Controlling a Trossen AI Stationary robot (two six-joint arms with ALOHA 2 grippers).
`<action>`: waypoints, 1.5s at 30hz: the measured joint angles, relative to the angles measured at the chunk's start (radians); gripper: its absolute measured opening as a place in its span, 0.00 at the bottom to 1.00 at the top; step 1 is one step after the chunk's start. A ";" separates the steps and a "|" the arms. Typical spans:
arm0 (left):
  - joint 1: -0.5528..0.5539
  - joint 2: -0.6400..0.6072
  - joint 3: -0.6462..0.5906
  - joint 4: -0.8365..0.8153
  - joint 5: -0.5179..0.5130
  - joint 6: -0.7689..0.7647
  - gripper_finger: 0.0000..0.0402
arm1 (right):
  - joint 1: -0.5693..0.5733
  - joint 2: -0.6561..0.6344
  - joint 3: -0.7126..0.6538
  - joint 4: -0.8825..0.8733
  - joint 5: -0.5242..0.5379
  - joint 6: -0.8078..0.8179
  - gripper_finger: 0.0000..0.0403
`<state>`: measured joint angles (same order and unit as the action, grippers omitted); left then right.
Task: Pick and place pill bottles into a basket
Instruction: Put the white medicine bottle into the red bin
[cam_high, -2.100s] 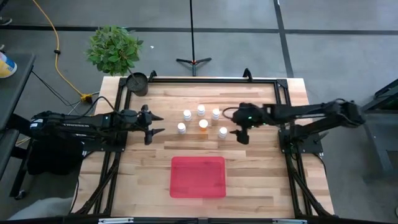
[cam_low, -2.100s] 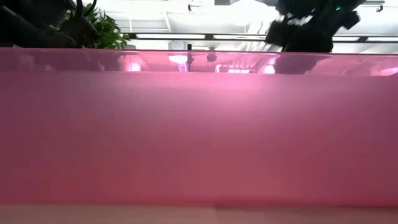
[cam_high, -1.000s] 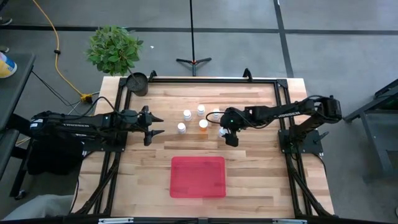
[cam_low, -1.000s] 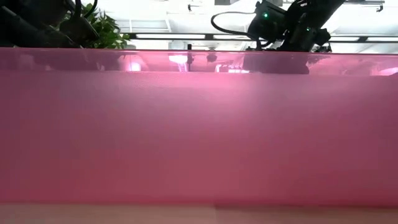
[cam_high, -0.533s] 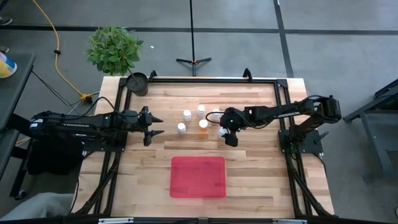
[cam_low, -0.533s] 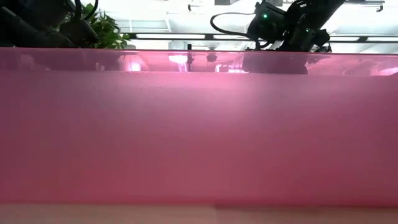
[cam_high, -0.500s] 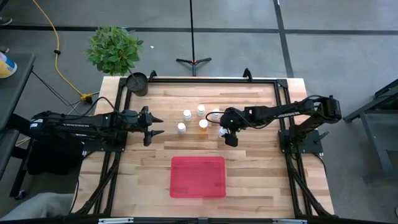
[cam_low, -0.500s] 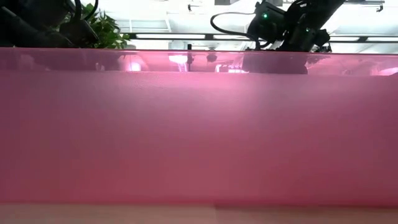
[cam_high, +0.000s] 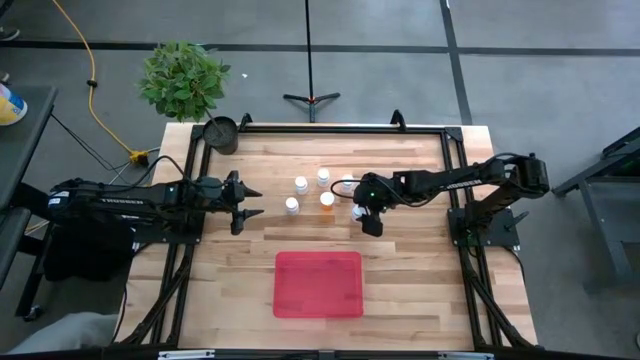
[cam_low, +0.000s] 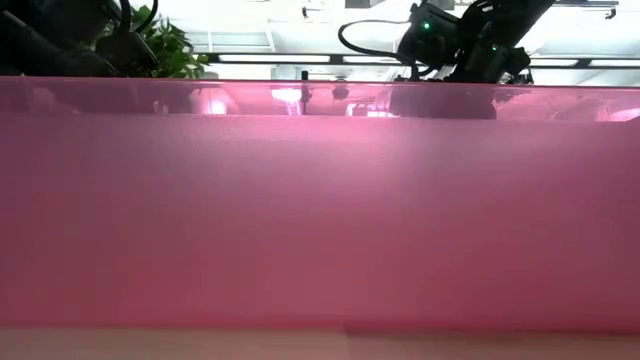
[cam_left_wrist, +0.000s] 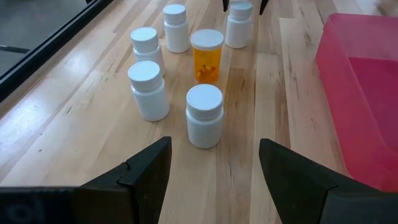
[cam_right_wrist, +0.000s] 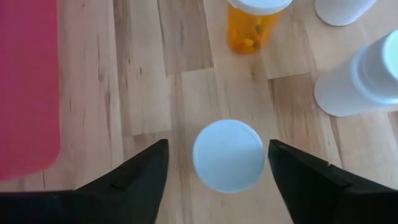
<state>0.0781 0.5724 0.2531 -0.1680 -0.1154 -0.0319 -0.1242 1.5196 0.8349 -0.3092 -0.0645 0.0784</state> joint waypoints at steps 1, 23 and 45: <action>0.000 0.000 0.000 0.000 0.000 0.000 0.69 | 0.000 0.000 0.000 0.000 -0.006 0.000 0.61; 0.000 0.000 0.000 0.000 -0.001 0.000 0.69 | 0.000 0.000 0.000 0.001 -0.015 -0.035 0.35; 0.000 0.000 0.000 -0.015 -0.001 -0.004 0.69 | 0.000 -0.003 0.020 -0.048 -0.004 -0.045 0.34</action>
<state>0.0784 0.5720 0.2531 -0.1831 -0.1165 -0.0360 -0.1238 1.5166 0.8550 -0.3567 -0.0690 0.0338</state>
